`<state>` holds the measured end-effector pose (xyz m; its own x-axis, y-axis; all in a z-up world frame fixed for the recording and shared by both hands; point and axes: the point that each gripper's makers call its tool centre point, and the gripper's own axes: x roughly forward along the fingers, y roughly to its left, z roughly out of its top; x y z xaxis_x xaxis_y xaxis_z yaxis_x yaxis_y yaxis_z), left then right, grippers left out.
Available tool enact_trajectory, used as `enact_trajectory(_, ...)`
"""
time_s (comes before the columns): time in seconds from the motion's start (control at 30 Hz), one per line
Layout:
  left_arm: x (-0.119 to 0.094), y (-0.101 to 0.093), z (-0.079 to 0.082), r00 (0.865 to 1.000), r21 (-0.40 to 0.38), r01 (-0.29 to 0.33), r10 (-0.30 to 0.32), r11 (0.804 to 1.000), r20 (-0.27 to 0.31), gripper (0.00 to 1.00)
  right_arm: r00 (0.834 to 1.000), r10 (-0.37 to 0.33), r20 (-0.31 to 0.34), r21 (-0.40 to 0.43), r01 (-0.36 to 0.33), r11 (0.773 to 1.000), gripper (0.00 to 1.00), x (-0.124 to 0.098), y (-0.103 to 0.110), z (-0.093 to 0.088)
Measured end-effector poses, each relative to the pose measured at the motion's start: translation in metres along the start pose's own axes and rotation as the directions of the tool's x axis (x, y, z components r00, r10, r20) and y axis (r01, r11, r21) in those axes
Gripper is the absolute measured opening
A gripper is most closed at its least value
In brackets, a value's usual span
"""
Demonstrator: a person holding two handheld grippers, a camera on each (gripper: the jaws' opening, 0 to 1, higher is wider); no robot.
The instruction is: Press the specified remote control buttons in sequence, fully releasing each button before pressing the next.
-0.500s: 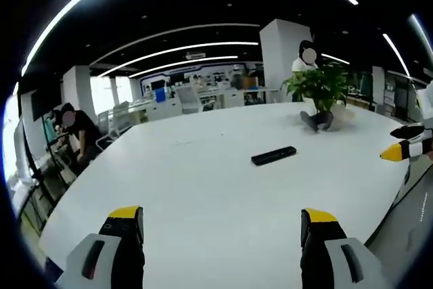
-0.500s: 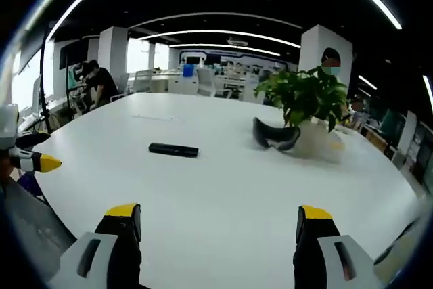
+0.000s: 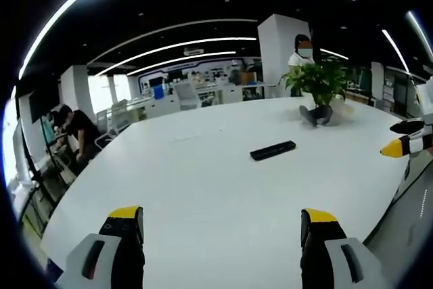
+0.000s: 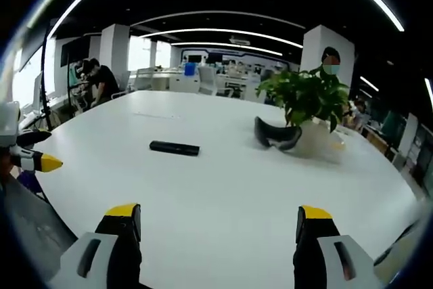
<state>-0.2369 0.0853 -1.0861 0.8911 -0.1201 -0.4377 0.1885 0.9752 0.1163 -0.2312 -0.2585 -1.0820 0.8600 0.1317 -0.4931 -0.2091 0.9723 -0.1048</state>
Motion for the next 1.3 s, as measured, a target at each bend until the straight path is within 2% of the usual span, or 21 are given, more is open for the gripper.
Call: enact_trajectory(1.3,0.0031,-0.0024,-0.0077,0.999,0.02,0.011,-0.01,1.0,-0.037,1.0,1.0,0.008,0.004,-0.012,-0.008,1.0,0.93,0.0,0.0016,0.0004)
